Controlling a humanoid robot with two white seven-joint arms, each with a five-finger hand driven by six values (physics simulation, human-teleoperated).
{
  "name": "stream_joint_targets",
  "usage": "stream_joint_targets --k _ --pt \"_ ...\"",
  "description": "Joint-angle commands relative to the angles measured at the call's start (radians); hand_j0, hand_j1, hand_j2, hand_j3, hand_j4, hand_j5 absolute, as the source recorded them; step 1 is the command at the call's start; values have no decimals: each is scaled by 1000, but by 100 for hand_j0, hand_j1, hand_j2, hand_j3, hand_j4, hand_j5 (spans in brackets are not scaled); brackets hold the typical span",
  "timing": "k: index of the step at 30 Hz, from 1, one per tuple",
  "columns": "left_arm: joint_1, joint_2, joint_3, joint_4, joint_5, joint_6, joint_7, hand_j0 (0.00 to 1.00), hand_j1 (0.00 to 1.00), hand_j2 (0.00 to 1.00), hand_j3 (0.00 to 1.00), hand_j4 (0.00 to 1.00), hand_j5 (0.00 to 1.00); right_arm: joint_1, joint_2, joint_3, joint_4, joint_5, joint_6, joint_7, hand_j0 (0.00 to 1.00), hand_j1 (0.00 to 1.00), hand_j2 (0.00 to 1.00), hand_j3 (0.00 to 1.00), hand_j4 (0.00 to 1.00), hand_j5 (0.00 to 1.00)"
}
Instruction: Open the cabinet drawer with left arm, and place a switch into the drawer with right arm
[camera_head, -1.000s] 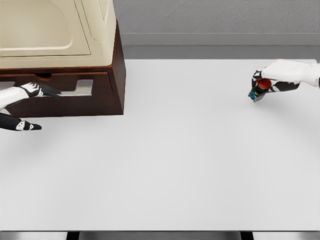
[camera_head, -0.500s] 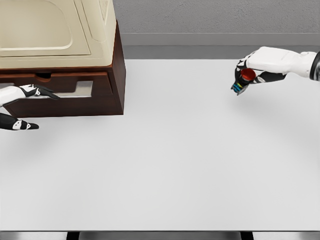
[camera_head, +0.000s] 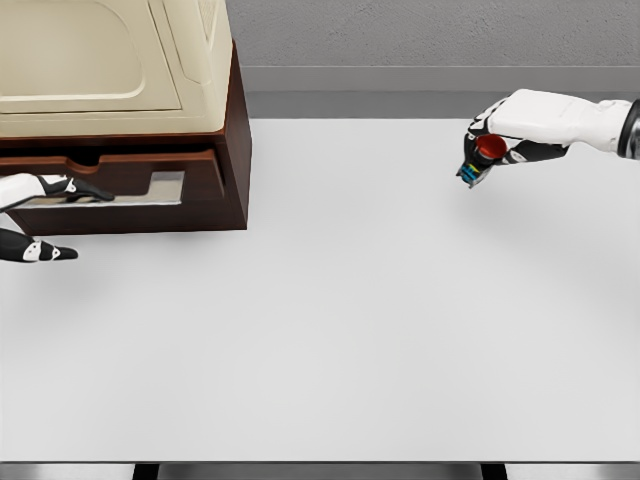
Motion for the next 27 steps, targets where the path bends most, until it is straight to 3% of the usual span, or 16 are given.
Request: stream_joint_targets --k 1,9,27 --pt "0 6 -20 -19 -41 -22 -13 81 81 81 81 81 81 0 1 -3 -5 -7 2 -1 45 45 45 45 45 45" --pt "52 31 -6 -45 -27 -22 -10 81 81 81 81 81 81 -38 1 -8 -80 -50 2 -1 45 45 45 45 45 45" --pt "72 72 -6 -86 1 -22 -9 81 81 81 81 81 81 -86 15 -38 -200 -152 2 -5 45 45 45 45 45 45"
